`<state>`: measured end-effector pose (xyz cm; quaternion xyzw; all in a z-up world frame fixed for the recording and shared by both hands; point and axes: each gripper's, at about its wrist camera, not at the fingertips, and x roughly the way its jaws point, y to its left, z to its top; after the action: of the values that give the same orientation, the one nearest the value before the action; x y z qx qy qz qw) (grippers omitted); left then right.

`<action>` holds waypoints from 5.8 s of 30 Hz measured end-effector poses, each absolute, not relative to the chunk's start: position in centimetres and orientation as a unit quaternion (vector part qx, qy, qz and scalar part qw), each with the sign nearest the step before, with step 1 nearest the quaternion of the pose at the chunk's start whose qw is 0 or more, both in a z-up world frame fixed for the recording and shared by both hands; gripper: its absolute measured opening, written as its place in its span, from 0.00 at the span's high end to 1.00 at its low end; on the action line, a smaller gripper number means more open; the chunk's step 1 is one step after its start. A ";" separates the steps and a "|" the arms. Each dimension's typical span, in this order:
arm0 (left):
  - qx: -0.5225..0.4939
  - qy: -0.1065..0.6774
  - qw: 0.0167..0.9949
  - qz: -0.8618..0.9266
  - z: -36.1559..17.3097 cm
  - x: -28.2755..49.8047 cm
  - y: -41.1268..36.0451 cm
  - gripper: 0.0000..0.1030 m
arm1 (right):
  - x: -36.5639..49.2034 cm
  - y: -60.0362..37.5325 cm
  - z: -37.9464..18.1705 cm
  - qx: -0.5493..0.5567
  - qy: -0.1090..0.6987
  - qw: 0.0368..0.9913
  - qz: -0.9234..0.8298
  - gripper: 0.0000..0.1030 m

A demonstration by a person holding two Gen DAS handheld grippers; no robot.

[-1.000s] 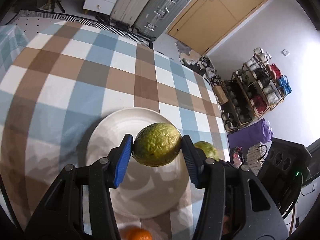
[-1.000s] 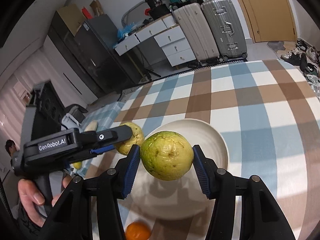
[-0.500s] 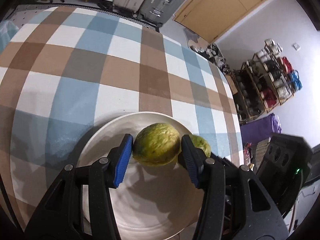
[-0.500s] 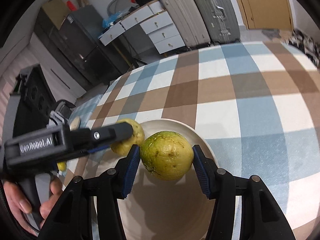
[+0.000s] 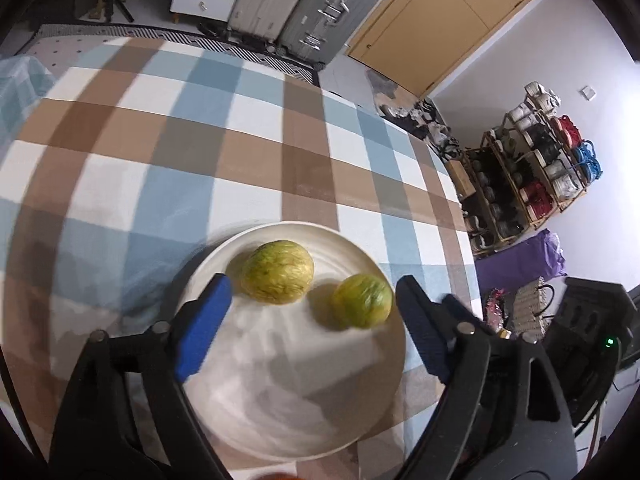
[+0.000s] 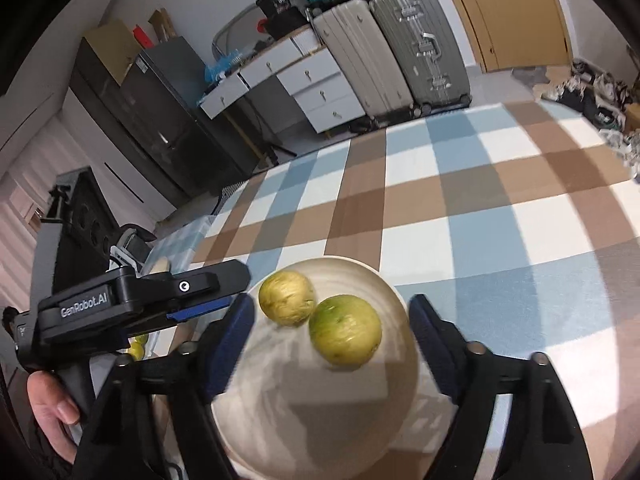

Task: Organize fruits
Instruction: 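Withdraw both tools from the plate toward the remaining fruits, then grasp an orange with the right gripper while the left gripper grasps another orange, then lift both oranges and carry them toward the white plate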

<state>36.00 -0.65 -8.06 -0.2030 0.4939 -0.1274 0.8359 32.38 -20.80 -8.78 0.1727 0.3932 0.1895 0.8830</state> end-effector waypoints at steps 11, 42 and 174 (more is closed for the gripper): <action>-0.147 0.443 0.878 -0.107 -2.8 28.4 0.3 0.01 | 25.3 -21.7 -4.7 0.162 0.347 0.905 0.185 0.02; -0.066 0.360 0.930 -0.038 1.6 5.5 4.3 0.01 | 9.0 -18.9 -3.0 0.144 0.306 0.918 0.207 0.00; 0.090 0.511 0.839 -0.165 -11.8 11.5 -5.3 0.65 | 16.9 -19.3 -8.6 0.162 0.410 0.872 0.213 0.59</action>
<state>11.55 -5.25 -11.76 0.0902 0.5114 -0.1651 0.8385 16.91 -19.26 -8.64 0.1625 0.4098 0.2129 0.8720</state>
